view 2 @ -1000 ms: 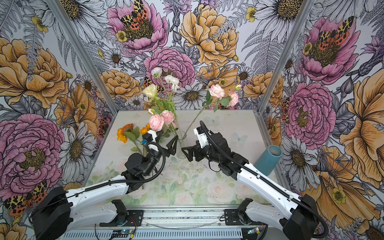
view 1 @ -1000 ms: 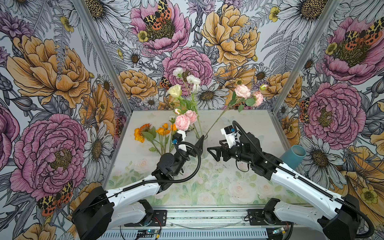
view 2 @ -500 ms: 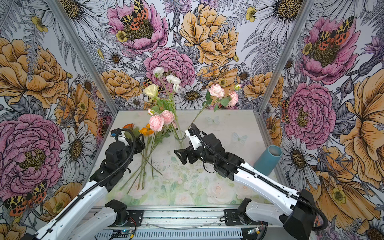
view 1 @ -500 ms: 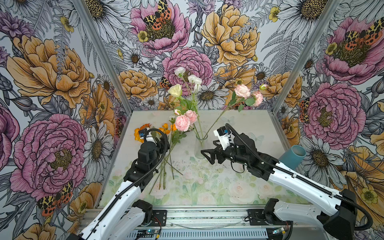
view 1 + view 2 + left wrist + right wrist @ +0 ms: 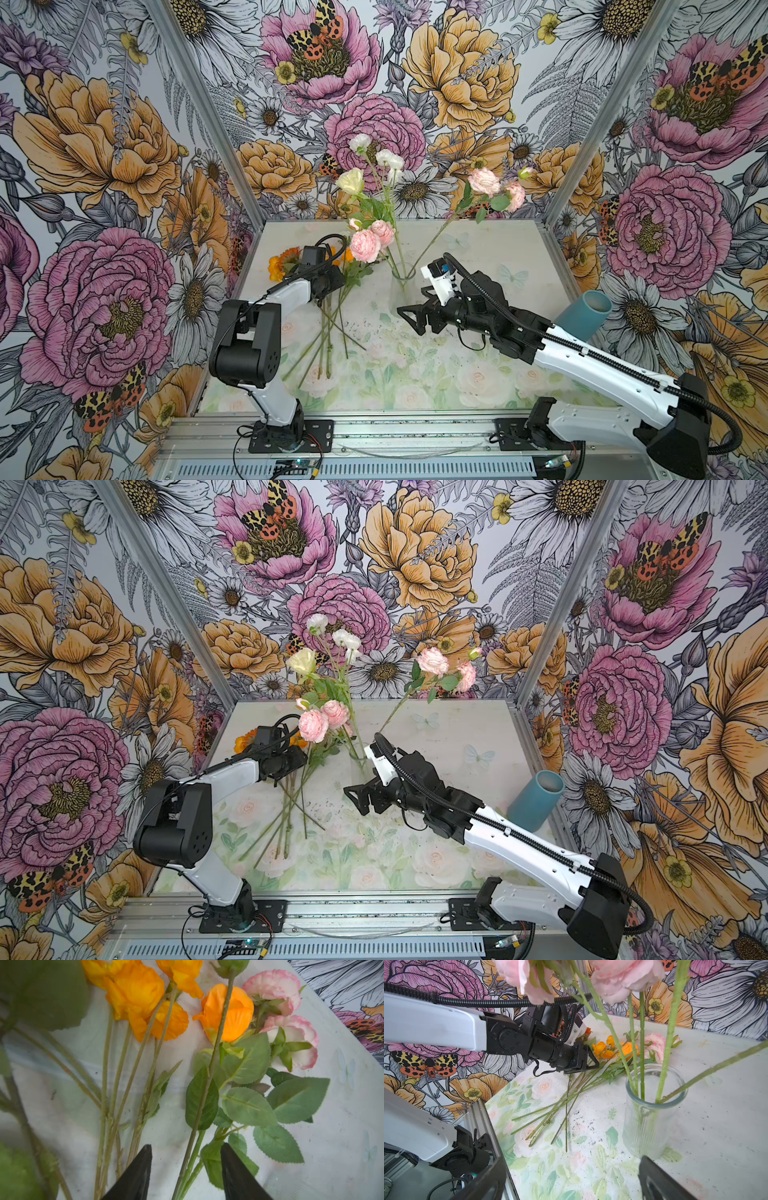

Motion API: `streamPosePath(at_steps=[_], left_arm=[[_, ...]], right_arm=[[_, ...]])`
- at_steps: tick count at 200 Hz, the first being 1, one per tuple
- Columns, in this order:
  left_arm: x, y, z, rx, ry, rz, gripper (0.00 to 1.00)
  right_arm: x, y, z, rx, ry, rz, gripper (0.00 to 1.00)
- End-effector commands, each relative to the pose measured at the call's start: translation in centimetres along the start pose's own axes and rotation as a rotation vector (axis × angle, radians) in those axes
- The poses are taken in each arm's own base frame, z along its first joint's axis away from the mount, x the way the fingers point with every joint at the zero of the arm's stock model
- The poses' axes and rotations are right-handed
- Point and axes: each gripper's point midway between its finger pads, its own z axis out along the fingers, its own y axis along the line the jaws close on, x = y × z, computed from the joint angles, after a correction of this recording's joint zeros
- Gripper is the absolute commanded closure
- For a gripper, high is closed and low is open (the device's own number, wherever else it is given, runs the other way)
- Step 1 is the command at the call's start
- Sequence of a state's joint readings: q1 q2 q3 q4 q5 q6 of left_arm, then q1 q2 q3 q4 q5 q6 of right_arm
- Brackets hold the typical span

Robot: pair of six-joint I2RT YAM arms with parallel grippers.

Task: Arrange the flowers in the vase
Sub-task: 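Lower the left gripper onto the bunch and close on a white-rose stem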

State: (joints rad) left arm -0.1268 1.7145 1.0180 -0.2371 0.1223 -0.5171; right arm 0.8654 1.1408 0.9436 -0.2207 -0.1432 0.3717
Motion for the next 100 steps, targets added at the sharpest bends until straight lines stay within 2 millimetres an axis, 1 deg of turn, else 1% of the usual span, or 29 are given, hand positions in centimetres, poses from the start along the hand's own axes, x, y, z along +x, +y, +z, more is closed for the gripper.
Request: streamPosePath(at_steps=[1,23,57,81,100], left_arm=[[-0.9,-1.4,0.7,0.054,-0.003,0.032,0.47],[-0.6,-1.2,1.6,0.039,0.010,0.034,0.50],[-0.4,-0.9,2.0,0.015,0.010,0.049,0.57],[-0.3,-0.9,2.2,0.010,0.013,0.054,0.65],[-0.4,-0.9,2.2,0.011,0.013,0.057,0.76]], right_arm=[[0.0,0.4,0.1,-0.017,-0.004,0.013,0.01],[-0.4,1.3,0.7,-0.051,0.006,0.001,0.00],[-0.5,2.3,1.5,-0.077,0.021,-0.013,0.01],[0.1,2.1,1.9,-0.070,0.039,-0.009,0.01],[0.2,1.9,1.9,-0.059,0.036,-0.008,0.00]])
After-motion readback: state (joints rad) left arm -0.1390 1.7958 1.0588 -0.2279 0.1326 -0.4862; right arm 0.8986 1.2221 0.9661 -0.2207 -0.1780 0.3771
